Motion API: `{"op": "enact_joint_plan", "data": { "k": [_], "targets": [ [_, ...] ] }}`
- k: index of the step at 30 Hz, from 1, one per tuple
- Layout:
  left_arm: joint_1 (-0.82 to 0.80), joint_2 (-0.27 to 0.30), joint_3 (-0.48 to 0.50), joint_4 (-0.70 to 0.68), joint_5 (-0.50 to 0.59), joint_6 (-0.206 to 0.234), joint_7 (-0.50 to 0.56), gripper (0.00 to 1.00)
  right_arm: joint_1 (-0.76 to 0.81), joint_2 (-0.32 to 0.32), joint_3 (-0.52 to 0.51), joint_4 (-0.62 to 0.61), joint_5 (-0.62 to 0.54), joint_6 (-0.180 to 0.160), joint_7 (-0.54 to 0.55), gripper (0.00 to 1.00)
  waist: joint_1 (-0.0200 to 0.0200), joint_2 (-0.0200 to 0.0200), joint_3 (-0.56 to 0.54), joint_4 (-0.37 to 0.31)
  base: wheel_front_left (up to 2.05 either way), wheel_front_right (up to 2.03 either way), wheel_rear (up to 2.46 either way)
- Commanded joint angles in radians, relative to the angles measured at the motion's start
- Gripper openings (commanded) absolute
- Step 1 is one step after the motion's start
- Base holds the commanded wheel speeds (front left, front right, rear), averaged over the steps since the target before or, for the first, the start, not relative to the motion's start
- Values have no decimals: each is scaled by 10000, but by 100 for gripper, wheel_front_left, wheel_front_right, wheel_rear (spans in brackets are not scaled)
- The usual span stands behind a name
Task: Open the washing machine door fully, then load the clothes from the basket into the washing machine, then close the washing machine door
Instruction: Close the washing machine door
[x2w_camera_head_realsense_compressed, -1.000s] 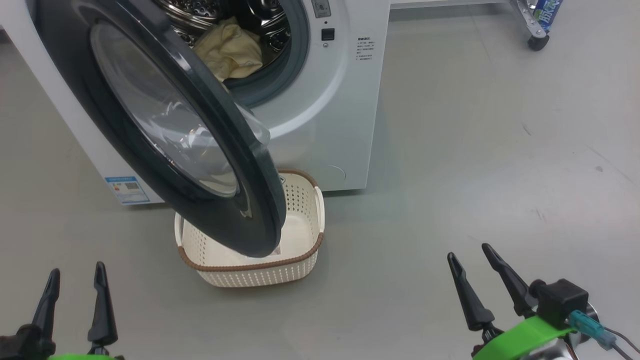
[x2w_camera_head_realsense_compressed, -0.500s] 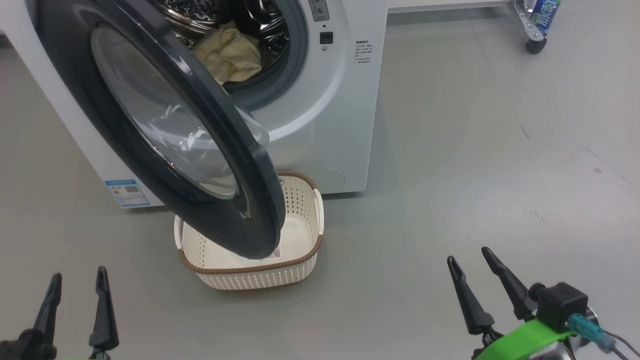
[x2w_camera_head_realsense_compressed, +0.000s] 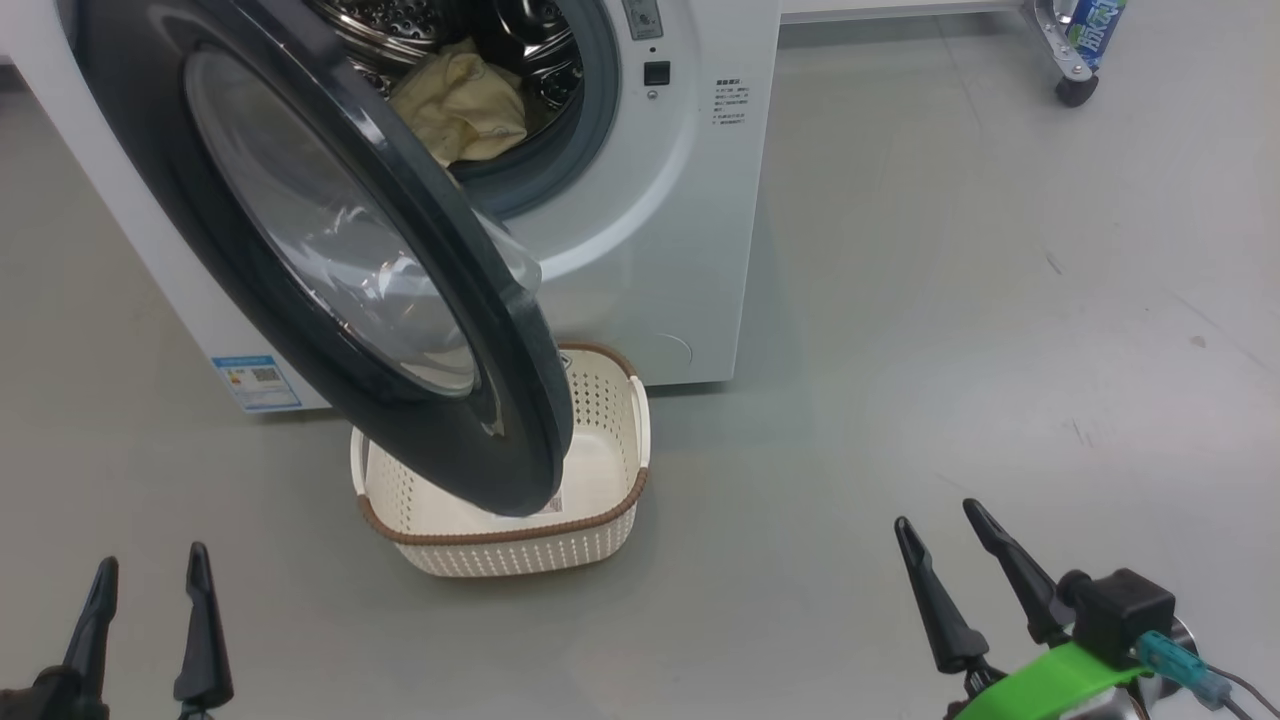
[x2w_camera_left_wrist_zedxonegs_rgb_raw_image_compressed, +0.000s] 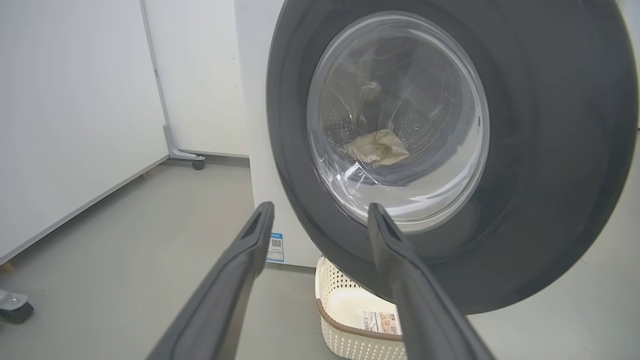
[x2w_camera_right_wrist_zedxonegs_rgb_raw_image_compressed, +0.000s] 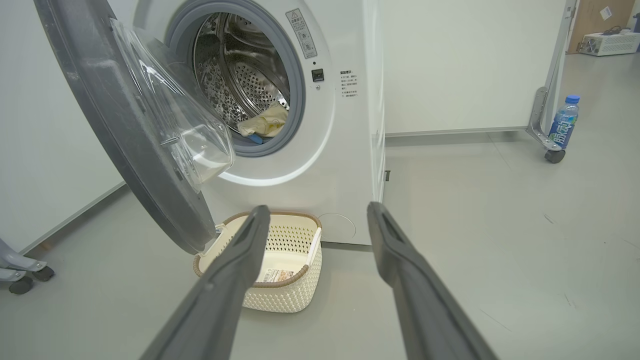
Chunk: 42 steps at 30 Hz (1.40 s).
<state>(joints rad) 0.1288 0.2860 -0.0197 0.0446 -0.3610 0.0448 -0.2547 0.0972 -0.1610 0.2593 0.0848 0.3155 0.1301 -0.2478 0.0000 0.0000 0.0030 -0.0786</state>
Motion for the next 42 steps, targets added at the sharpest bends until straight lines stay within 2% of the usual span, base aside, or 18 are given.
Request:
{"op": "enact_joint_plan", "data": {
  "k": [1,2,4,9,15,19,24,29,36,42],
  "targets": [
    [-327,150,479,-271,88,2,-70,100,-228,-178,142,-320,-35,6,-139,100,0,0,6,-1,0,0,0],
    [-327,151,482,-276,86,-8,-70,100,-230,-179,139,-318,-35,6,-139,93,0,0,9,0,0,0,0],
    [-320,162,474,-275,82,-35,-70,100,-233,-175,129,-323,-33,6,-139,0,0,0,17,0,0,0,0],
    [-326,179,416,-274,94,-94,-70,100,-278,-123,36,-495,-133,6,-139,0,0,0,52,17,0,0,0],
    [-401,146,420,-232,104,-137,-70,100,-745,-8,-344,-2175,-480,6,-139,0,0,0,149,40,0,0,0],
    [-478,100,423,-192,124,-168,-70,100,-1256,-47,-141,-3630,-649,6,-139,0,0,0,215,66,0,0,0],
    [-596,21,394,-114,168,-218,-70,100,-2143,-305,747,-4969,-792,6,-139,0,0,0,295,140,0,0,0],
    [-769,-48,346,-36,229,-292,-70,100,-3394,-456,2064,-5612,-723,6,-139,0,0,0,386,331,0,0,0],
    [-1000,-201,239,72,290,-420,-70,100,-4734,-379,3602,-5508,-512,6,-5,0,0,0,535,770,0,0,0],
    [-1304,-423,133,167,357,-619,-70,100,-5475,-234,5232,-4749,26,6,335,0,0,0,904,1366,0,0,0]
  ]
}}
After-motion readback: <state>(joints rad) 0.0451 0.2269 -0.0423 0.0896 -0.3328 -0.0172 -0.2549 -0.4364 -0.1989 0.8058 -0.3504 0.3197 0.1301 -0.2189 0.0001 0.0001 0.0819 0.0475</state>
